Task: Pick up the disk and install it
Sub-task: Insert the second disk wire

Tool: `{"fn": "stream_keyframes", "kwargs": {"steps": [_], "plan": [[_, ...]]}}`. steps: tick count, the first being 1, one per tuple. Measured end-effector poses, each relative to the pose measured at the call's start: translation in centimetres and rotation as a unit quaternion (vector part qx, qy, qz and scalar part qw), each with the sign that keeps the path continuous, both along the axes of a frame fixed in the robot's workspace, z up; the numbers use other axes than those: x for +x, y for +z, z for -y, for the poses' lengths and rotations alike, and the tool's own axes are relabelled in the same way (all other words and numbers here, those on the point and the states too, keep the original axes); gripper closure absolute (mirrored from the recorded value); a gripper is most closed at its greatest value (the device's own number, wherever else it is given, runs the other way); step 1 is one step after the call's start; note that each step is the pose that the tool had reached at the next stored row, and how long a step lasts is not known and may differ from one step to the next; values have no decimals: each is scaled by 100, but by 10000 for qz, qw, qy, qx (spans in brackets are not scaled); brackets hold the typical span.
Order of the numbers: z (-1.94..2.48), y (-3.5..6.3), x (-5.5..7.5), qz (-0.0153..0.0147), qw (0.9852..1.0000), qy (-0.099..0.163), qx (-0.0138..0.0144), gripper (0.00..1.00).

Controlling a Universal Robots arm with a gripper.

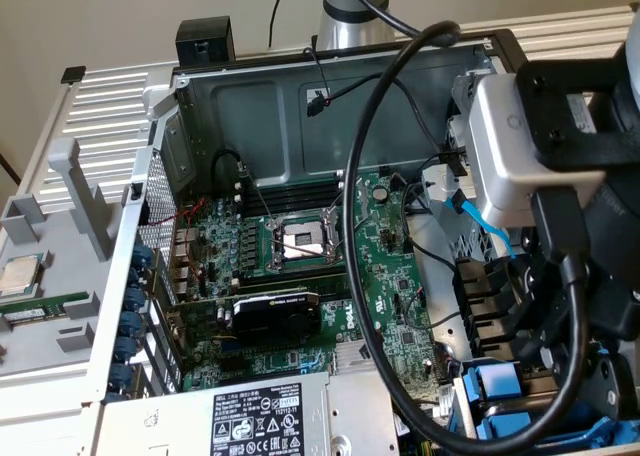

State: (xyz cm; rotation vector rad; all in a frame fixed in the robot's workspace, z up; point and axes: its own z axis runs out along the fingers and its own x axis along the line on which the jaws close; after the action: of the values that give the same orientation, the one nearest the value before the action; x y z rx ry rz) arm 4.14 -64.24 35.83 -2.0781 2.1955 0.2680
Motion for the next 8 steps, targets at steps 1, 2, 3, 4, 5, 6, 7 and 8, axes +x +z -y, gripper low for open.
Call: {"fn": "stream_keyframes", "kwargs": {"steps": [1,2,3,4,5,6,7,8], "plan": [[4,0,0,0,10000,0,2,73],[7,-1,0,0,10000,-1,6,73],[8,-1,0,0,10000,0,15,73],[9,-1,0,0,10000,0,25,73],[11,-2,0,0,10000,0,39,73],[12,-3,0,0,10000,0,50,73],[14,-3,0,0,10000,-1,56,73],[16,-3,0,0,10000,-1,61,73]]}}
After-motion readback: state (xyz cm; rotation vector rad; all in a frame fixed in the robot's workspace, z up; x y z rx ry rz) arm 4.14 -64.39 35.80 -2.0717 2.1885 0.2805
